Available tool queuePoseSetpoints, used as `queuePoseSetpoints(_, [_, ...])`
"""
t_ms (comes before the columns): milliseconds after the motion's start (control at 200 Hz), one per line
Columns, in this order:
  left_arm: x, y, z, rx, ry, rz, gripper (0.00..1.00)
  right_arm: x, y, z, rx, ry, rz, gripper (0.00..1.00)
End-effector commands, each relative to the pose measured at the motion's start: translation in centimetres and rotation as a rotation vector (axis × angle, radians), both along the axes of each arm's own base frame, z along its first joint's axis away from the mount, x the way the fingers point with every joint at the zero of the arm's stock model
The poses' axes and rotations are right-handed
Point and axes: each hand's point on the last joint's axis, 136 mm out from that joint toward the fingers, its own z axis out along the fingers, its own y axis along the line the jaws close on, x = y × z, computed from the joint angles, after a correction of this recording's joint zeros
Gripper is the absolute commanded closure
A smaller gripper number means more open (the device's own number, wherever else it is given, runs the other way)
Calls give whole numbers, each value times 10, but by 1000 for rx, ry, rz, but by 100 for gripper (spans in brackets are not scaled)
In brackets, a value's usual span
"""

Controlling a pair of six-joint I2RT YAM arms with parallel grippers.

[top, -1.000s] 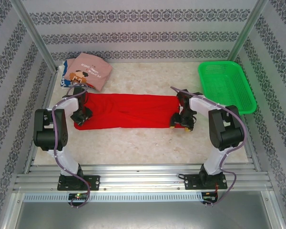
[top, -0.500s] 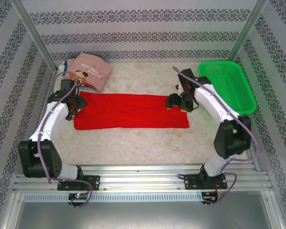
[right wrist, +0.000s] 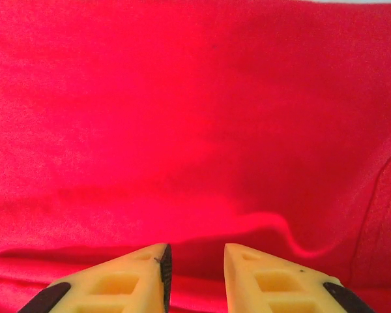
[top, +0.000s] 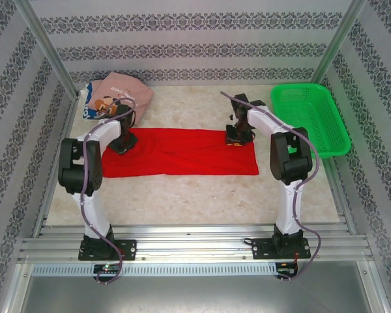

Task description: Fold and stack the t-shirts

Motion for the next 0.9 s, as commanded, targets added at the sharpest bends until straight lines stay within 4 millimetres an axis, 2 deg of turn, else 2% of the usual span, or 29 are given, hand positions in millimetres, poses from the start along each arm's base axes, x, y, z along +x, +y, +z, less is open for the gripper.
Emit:
queuePoseSetpoints(0, [16, -14, -8, 1, 7, -40, 77, -8, -13, -20, -65, 35, -31, 73])
queuePoseSetpoints(85, [25, -23, -17, 10, 30, -81, 78, -23, -20, -32, -86, 74, -61, 74])
queuePoseSetpoints(180, [35, -35, -26, 15, 50, -128, 80, -39, -22, -33, -103, 101, -72, 74])
queuePoseSetpoints(310, [46, -58, -42, 21, 95, -211, 81, -77, -24, -36, -136, 159, -76, 74])
queuePoseSetpoints(430, [64, -84, -46, 22, 98, -290, 81, -109, -22, -37, -137, 183, -69, 73])
queuePoseSetpoints(580, [97, -117, -51, 1, 88, -366, 81, -140, -19, -37, -161, 209, -44, 73])
queuePoseSetpoints(719, [124, -149, -55, -38, 70, -437, 80, -162, 1, -37, -97, 220, -52, 73])
queuePoseSetpoints(794, [136, -169, -61, -89, 36, -472, 80, -175, 19, -39, -55, 245, -45, 72])
queuePoseSetpoints(894, [148, -198, -59, -178, -42, -509, 76, -192, 43, -40, 8, 274, -45, 72])
